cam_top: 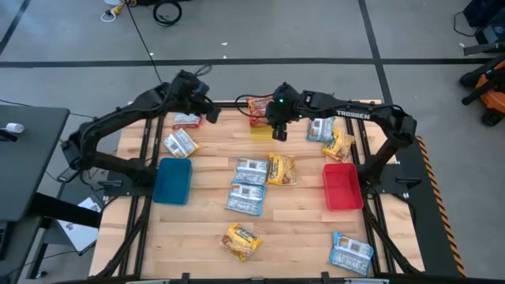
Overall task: Sort Maruchan noodles
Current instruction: Put the right red noodle pack into the yellow bin
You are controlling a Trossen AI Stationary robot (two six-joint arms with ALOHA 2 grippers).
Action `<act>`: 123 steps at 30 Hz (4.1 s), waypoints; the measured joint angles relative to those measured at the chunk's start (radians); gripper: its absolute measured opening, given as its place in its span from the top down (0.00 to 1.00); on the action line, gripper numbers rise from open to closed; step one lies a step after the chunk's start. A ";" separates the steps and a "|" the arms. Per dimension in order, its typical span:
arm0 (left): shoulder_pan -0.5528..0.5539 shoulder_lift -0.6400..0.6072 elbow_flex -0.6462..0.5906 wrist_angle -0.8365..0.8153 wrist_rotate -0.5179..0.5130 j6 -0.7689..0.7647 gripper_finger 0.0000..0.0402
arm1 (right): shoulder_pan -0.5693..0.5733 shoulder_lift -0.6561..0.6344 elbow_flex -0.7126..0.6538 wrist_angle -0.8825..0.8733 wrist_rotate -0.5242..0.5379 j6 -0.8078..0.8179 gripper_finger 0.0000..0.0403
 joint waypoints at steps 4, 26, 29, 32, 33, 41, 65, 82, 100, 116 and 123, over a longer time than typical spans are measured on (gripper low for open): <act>-0.029 0.053 0.000 0.062 0.004 -0.006 0.55 | 0.021 0.057 0.011 0.041 -0.022 0.044 0.59; 0.020 0.124 0.000 0.029 0.042 0.052 0.55 | -0.036 0.273 0.322 -0.242 -0.029 -0.079 0.59; 0.033 0.124 0.000 0.029 0.042 0.053 0.55 | -0.044 0.276 0.316 -0.247 -0.044 -0.100 0.59; 0.034 0.124 0.000 0.030 0.042 0.059 0.55 | -0.050 0.299 0.314 -0.264 -0.059 -0.104 0.59; 0.034 0.124 0.000 0.030 0.042 0.064 0.55 | -0.050 0.311 0.314 -0.267 -0.067 -0.106 0.59; 0.034 0.124 0.000 0.021 0.042 0.066 0.55 | -0.034 0.419 0.315 -0.244 -0.075 -0.133 0.59; -0.003 0.098 0.000 -0.001 0.060 0.067 0.55 | -0.074 0.417 0.269 0.130 -0.165 0.015 0.60; -0.095 0.076 0.000 0.003 0.044 -0.029 0.55 | -0.084 0.420 0.121 0.363 -0.129 0.146 0.60; -0.224 0.153 0.000 0.149 -0.037 0.003 0.55 | -0.084 0.416 0.082 0.415 0.015 0.135 0.60; -0.100 0.177 0.000 0.035 -0.015 0.051 0.54 | -0.077 0.382 0.079 0.374 0.050 0.118 0.32; 0.007 0.177 0.000 -0.073 -0.100 0.122 0.54 | -0.078 0.307 0.080 0.292 0.051 0.071 0.19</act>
